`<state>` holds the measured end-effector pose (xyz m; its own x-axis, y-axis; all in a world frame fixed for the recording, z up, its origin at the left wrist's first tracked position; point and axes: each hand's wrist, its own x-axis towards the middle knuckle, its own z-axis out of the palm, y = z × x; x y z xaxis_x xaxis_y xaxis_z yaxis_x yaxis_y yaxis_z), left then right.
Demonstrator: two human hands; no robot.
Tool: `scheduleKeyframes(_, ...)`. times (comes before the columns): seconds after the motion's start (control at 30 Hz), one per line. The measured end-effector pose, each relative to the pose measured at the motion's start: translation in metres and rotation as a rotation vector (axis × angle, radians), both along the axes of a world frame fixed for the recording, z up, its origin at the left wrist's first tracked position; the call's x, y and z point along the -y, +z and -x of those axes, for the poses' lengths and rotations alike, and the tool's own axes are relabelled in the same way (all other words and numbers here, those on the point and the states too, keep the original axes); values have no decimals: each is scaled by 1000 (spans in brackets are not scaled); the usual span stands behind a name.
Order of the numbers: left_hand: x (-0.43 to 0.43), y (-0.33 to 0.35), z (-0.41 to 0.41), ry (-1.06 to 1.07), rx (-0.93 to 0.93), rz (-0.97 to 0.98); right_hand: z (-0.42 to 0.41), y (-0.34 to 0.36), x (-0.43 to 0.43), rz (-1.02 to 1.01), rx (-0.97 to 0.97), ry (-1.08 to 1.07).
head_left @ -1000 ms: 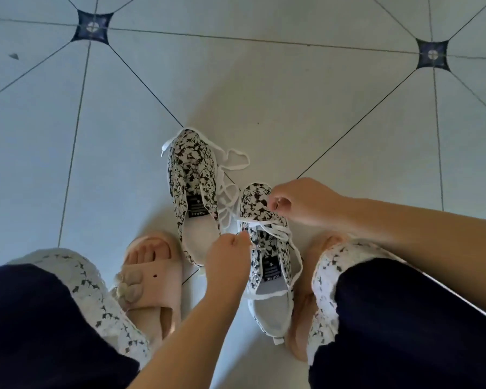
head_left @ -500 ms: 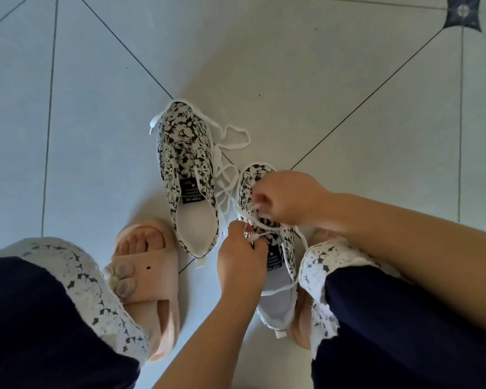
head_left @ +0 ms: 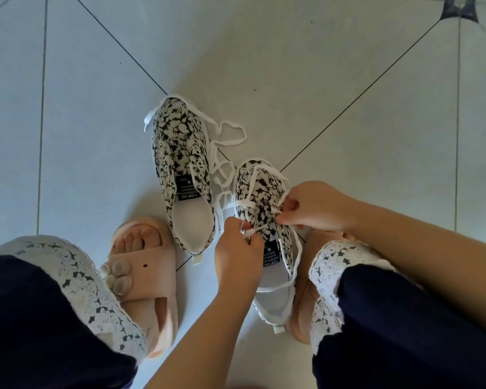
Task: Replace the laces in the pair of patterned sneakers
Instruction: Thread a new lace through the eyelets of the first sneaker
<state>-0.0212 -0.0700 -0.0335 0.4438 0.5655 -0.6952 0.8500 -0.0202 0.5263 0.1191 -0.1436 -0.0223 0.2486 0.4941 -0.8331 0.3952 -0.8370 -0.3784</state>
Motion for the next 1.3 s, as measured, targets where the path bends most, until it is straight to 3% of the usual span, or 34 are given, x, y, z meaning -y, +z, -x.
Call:
scheduleKeyframes(0.07,0,0,0,-1,-4,3,3,11,-2,-63,-71,-17)
scheduleKeyframes(0.27,-2,2,0,29,0,23,-35,78,-2,-422,-639,-442)
scheduleKeyframes(0.37,-2,4,3,41,23,37,-44,80,2,-510,-627,-357)
scheduleKeyframes(0.47,-3,9,5,80,70,21,-44,88,5,-503,-735,-332)
scheduleKeyframes(0.53,-4,16,-1,95,113,-45,-45,94,5,-456,-651,-247)
scheduleKeyframes(0.63,-15,47,-30,194,263,-33,-43,78,3,-362,-244,-284)
scheduleKeyframes(0.8,-59,121,-87,458,638,322,-38,64,1,-296,-269,-774)
scheduleKeyframes(0.87,-68,132,-98,462,687,353,-47,54,7,-271,6,-865)
scheduleKeyframes(0.93,-66,128,-104,498,675,442,-50,51,9,-264,370,-780)
scheduleKeyframes(0.97,-63,125,-105,523,656,496,-49,53,10,-334,400,-764)
scheduleKeyframes(1.03,-54,113,-105,432,553,439,-44,60,7,-546,111,-764)
scheduleKeyframes(1.1,-45,104,-106,176,403,212,-33,70,-2,-662,-171,-689)
scheduleKeyframes(1.17,-43,100,-110,36,332,101,-26,72,-11,-665,-215,-661)
scheduleKeyframes(1.3,-55,96,-123,-172,237,146,-19,69,-22,-623,-123,-651)
